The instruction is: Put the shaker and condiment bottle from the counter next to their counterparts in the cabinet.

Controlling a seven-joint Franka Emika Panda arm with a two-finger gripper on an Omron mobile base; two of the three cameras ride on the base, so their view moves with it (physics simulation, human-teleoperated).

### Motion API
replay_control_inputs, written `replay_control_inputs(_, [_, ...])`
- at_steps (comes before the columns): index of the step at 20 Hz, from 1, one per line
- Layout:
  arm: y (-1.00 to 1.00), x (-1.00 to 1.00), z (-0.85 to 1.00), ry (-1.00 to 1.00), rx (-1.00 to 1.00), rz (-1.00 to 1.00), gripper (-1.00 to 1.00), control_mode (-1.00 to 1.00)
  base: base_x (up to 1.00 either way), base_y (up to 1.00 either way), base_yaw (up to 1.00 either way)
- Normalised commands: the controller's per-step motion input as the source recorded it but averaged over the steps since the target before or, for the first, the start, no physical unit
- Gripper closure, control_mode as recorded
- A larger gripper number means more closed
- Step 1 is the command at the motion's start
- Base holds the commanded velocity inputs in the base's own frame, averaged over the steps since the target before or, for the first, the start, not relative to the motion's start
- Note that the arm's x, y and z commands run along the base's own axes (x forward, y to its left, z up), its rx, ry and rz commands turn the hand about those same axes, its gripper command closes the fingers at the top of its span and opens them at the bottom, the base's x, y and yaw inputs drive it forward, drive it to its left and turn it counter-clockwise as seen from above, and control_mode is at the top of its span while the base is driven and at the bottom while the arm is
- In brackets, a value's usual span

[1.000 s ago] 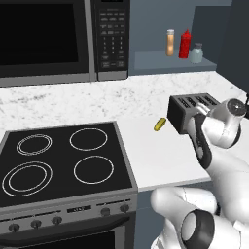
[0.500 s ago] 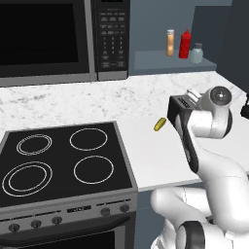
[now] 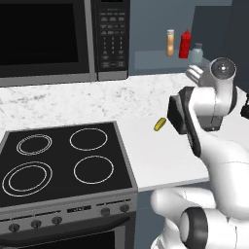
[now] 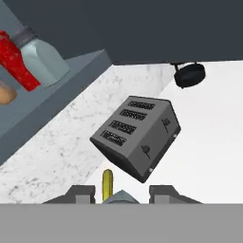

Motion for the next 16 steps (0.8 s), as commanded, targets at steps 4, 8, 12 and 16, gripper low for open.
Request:
replay_control_inputs(4, [0.01,0.03,1.00,0.03,-0.04,0.00,1.00,-1.00,0.00,0.00,0.00])
replay_control_inputs(8, [0.10,0.03,0.93,0.00,-0.14,0.00,1.00,-1.00,0.00,0.00,0.00])
replay_control_inputs(12, [0.49,0.18,0.03,0.08,-0.25,0.02,1.00,-1.00,0.00,0.00,0.00])
replay_control_inputs(16, [-0.01,0.69,0.07,0.01,-0.12,0.09,1.00,-1.00,0.00,0.00,0.00])
